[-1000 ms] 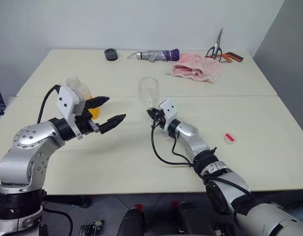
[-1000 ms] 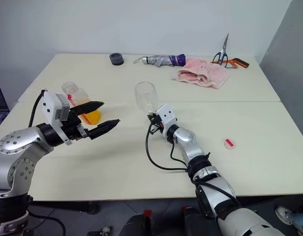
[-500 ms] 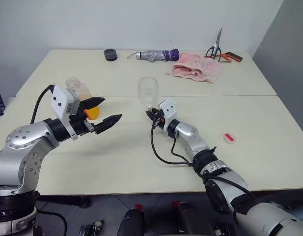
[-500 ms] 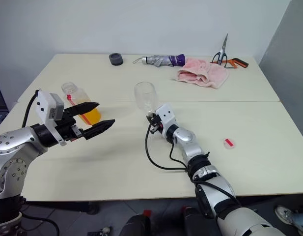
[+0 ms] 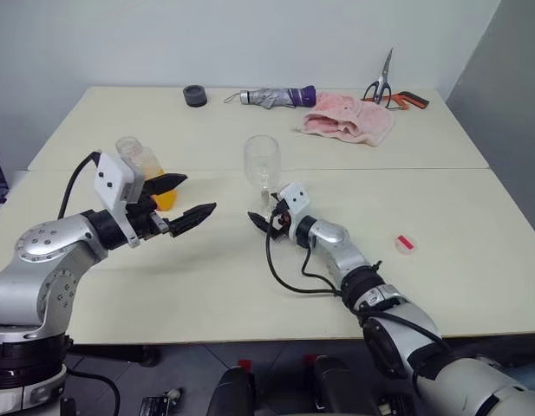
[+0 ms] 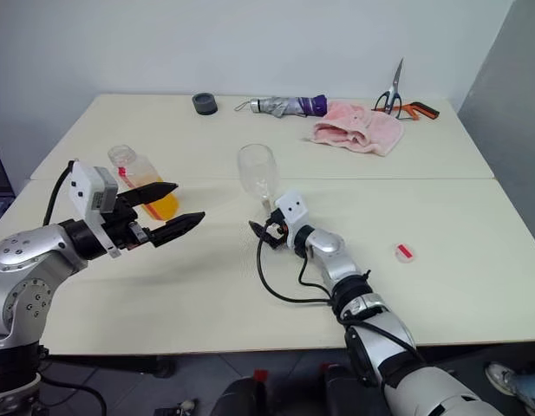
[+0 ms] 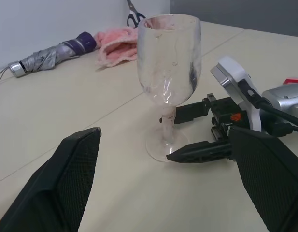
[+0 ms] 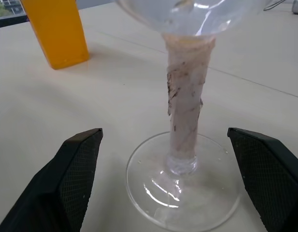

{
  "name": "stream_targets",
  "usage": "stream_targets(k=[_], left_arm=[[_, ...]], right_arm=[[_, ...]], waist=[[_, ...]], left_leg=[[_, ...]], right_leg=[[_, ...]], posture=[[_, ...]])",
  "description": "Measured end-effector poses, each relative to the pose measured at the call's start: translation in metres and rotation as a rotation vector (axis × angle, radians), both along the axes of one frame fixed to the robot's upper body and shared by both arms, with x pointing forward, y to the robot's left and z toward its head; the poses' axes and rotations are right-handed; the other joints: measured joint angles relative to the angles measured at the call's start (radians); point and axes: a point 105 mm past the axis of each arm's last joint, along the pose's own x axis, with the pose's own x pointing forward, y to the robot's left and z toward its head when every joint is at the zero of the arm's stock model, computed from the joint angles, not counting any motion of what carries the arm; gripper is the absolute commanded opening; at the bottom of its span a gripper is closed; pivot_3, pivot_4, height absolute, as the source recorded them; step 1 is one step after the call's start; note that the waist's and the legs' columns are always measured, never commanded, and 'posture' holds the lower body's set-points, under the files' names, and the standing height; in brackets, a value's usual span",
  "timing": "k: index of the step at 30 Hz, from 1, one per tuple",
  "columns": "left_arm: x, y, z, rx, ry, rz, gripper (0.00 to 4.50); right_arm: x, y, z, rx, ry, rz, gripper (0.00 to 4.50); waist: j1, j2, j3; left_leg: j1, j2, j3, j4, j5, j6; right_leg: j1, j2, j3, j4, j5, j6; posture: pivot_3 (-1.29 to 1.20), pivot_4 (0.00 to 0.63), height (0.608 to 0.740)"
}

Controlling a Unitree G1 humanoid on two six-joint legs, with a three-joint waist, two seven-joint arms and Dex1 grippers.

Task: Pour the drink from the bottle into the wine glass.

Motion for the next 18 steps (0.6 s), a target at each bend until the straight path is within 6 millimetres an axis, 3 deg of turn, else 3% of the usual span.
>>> stream_targets(k=[5,10,14,18], left_arm=[[-0.001,-0.001,-0.011,-0.040,0.023,0.014,4.50],[-0.005,0.009,-0.042,-0.089,0.103,0.098,4.50],[-0.003,0.047,-0.079,-0.118,0.160,0.340,4.50],[-0.005,0.070,-0.099,-0.121,0.178,0.483,4.50]], right_arm=[[-0.008,-0.019,-0.008,-0.033,-0.003,0.032,4.47],[-0.028,-0.048,-0.013,-0.098,-0.024,0.078,4.47],[-0.065,-0.078,-0.016,-0.129,0.045,0.167,4.47],[-0.090,-0.087,0.007,-0.127,0.037,0.226,4.47]], waist=[[0.002,0.000,0.000],[0.013,0.000,0.000],[0.023,0.001,0.000],[0.023,0.000,0.000]], left_leg=[[-0.001,0.000,0.000,0.000,0.000,0.000],[-0.002,0.001,-0.002,0.000,0.000,0.000],[-0.003,0.001,-0.002,0.001,0.000,0.000],[-0.002,0.000,-0.002,0.001,0.000,0.000]], right_leg=[[0.000,-0.001,0.000,0.000,0.000,0.000],[0.000,-0.002,0.000,-0.001,0.000,0.000],[0.000,-0.003,-0.001,-0.002,0.000,0.001],[0.000,-0.001,-0.001,-0.002,0.000,0.001]], posture=[[0.00,0.150,0.740],[0.00,0.150,0.740],[0.00,0.150,0.740],[0.00,0.150,0.740]])
